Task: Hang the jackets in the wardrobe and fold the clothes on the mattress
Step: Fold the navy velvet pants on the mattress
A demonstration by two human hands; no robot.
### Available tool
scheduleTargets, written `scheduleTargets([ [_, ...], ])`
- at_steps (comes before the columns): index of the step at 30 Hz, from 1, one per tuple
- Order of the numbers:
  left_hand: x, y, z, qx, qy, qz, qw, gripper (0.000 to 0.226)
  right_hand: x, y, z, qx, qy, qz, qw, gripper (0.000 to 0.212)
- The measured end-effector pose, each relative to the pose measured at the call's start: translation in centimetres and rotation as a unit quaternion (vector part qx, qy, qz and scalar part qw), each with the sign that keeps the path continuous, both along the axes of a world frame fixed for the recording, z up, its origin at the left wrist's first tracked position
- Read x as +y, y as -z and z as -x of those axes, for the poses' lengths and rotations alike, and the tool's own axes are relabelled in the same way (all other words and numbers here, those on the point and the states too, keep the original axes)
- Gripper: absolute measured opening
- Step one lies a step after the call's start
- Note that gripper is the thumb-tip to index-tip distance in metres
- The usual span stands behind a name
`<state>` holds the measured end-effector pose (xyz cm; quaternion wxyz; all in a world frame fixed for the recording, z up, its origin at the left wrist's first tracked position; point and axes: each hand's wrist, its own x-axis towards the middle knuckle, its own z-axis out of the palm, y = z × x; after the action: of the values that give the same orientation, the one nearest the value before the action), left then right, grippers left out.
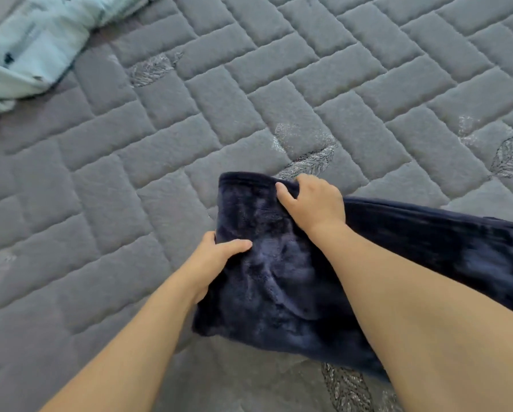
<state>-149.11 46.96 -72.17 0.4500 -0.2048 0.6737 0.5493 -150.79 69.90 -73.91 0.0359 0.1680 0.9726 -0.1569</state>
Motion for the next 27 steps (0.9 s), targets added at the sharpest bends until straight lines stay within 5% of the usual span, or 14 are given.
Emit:
scheduleTargets([
  [5, -0.7, 3.8, 0.0, 0.1, -0.048, 0.016, 0.994, 0.066, -0.2, 2.9, 0.8, 0.05, -0.002, -0.015, 0.999, 0.041],
  [14, 0.0, 3.5, 0.9, 0.079, -0.06, -0.021, 0.995, 0.038, 0.6, 2.8, 1.3, 0.007, -0.013, -0.015, 1.0, 0.051],
  [20, -0.6, 4.0, 1.1, 0.083, -0.057, -0.054, 0.993, 0.04, 0.5, 3.2, 1.6, 0.033, -0.012, -0.016, 0.999, 0.051],
  [27, -1.0, 2.8, 0.2, 0.082, -0.046, -0.092, 0.991, 0.071, 0.7, 2.1, 0.9, 0.043, -0.024, -0.024, 0.998, 0.069],
])
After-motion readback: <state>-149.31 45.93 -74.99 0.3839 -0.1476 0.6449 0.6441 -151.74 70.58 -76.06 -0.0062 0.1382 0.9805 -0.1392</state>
